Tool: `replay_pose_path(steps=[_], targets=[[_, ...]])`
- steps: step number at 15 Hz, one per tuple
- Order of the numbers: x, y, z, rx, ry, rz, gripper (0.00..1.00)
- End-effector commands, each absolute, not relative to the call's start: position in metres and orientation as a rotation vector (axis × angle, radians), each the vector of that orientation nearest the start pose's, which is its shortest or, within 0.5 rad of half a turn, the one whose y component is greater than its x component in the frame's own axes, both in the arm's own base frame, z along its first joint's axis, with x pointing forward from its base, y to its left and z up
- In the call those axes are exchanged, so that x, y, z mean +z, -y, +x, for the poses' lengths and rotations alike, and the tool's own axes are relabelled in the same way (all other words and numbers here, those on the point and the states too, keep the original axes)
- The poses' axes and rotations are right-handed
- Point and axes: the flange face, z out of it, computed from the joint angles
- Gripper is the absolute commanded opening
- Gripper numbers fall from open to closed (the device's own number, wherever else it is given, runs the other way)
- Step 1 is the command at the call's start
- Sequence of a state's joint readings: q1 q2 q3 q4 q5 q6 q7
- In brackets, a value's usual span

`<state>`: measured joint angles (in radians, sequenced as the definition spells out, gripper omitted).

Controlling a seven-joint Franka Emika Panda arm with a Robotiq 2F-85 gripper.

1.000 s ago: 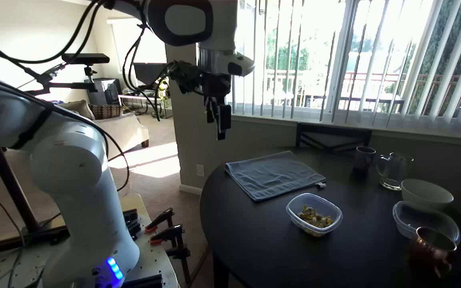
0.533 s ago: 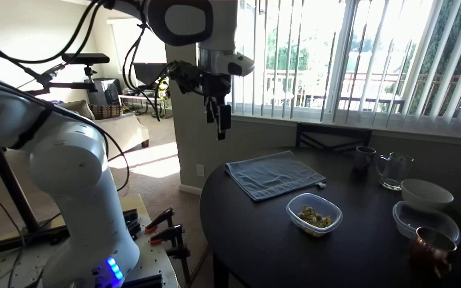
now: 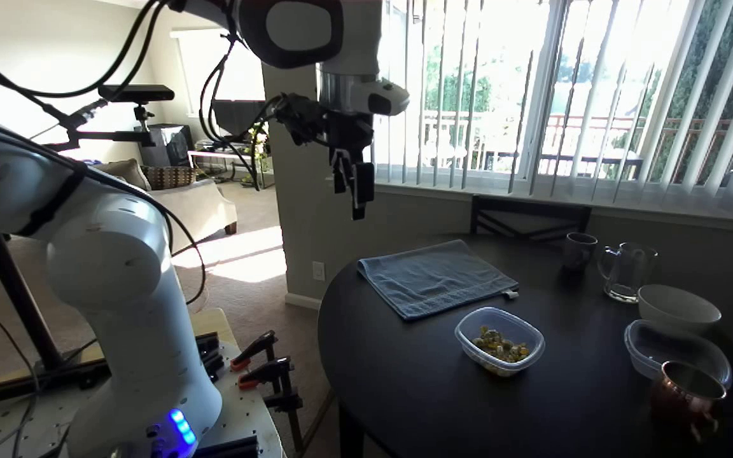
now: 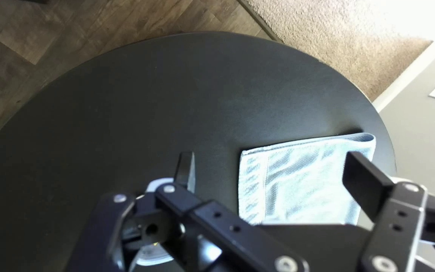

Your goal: Pick up the clear lunch box with candy in it and pour out the candy onto the blue towel

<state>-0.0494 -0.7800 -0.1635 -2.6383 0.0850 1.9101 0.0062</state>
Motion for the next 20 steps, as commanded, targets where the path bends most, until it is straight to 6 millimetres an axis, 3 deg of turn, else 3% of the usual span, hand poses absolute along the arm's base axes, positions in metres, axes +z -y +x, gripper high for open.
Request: replay_pose_path(steps=[1, 4, 7, 10, 15, 17, 18, 20], targets=[[0.493, 0.103, 0.362, -0.165, -0.204, -3.011, 1.0], [0.489, 0.136, 0.408, -0.175, -0.133, -3.07, 1.0], [0.458, 0.141, 0.434, 0.0, 0.023, -3.082, 1.0], [0.408, 0.132, 0.453, 0.164, 0.119, -3.081, 1.0], [0.347, 0.114, 0.487, 0.254, 0.09, -3.054, 1.0], [0.335, 0.101, 0.493, 0.299, 0.084, -3.024, 1.0], [0.342, 0.109, 0.483, 0.283, 0.096, -3.047, 1.0], [0.333, 0.105, 0.487, 0.307, 0.106, -3.043, 1.0]])
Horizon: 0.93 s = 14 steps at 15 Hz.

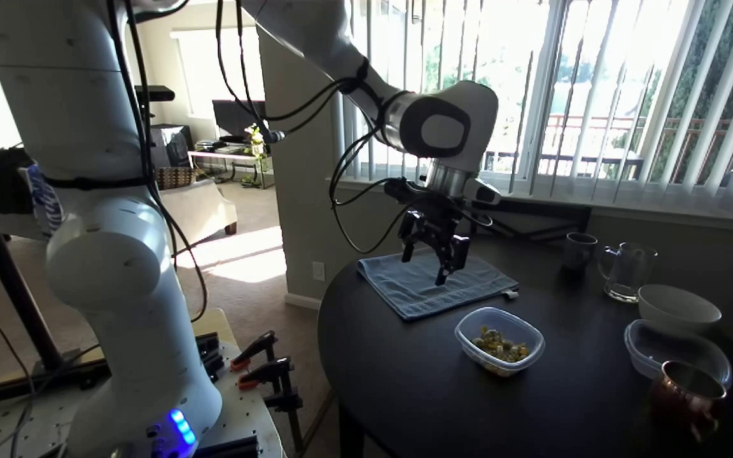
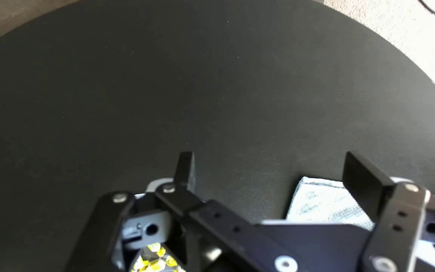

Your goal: Pick up the clear lunch box with candy in it and pour out the candy onto the blue towel

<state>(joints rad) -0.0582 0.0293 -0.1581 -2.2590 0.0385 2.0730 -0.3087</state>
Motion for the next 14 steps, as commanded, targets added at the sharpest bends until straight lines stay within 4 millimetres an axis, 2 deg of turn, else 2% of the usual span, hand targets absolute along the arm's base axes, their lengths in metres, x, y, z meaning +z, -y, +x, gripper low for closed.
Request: replay_pose_path(steps=[1, 6, 11, 14], targets=[[0.334, 0.106, 0.487, 0.305, 0.104, -3.043, 1.0], [0.337, 0.108, 0.487, 0.295, 0.096, -3.044, 1.0], [0.282, 0.079, 0.533, 0.139, 0.145, -2.916, 1.0], [0.254, 0.092, 0.565, -0.032, 0.081, -2.921, 1.0]])
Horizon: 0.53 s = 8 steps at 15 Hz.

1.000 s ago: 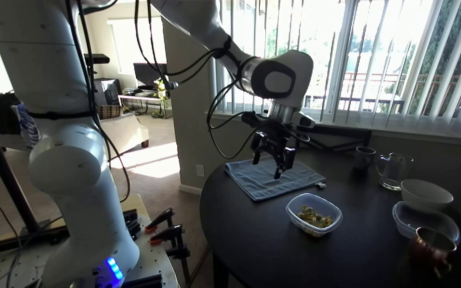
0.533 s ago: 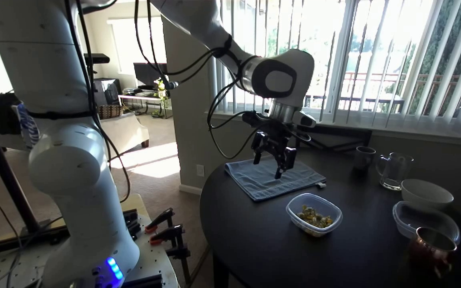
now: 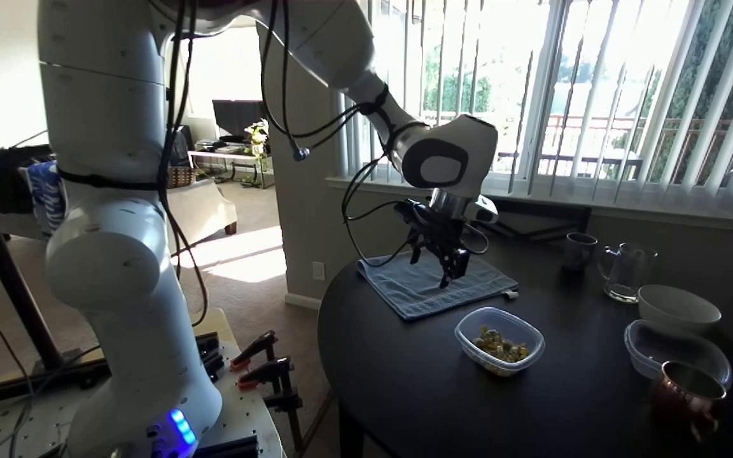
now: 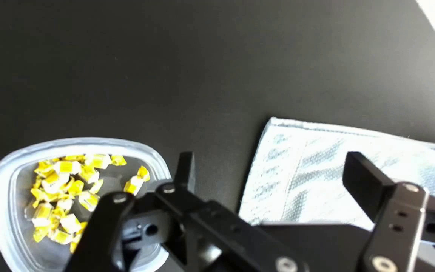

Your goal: Pick up the clear lunch box with candy in it and pour out the candy onto the blue towel

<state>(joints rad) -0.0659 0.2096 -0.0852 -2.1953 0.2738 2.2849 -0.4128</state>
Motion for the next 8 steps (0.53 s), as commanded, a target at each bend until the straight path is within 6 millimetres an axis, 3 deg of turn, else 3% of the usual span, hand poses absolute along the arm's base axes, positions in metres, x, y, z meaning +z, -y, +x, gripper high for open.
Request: replay_pose_path(steps=[1, 5, 8], targets=[[0.243, 0.098, 0.576, -0.082, 0.063, -2.924, 1.0], [0.204, 0.107, 0.605, -0.12, 0.031, -2.922, 1.0], [0.174, 0.092, 0.618, -0.081, 0.055, -2.935, 1.0]])
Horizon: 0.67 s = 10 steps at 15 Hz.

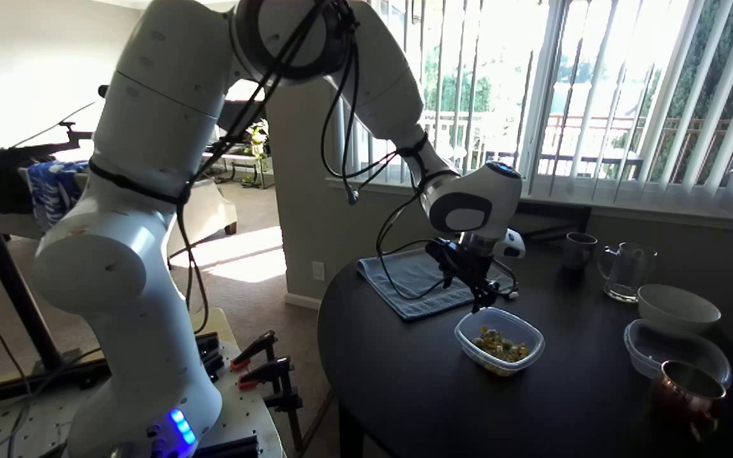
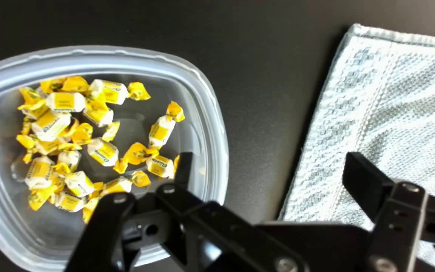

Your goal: Pick up the clear lunch box with candy in it and pour out the candy onto the blue towel

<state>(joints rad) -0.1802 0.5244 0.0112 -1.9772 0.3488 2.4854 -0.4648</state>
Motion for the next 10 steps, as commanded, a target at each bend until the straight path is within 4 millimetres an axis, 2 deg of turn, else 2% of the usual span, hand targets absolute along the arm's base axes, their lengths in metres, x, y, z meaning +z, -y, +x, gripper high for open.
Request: replay_pose_path(steps=[1, 3, 9, 10], targets=[[0.166, 0.088, 0.622, -0.076, 0.068, -2.937, 1.0], [0.156, 0.08, 0.628, -0.075, 0.092, -2.945, 1.0], [0.152, 0.08, 0.638, -0.154, 0.114, -2.974, 1.0], [0.153, 0.08, 0.639, -0.162, 0.122, -2.976, 0.75]])
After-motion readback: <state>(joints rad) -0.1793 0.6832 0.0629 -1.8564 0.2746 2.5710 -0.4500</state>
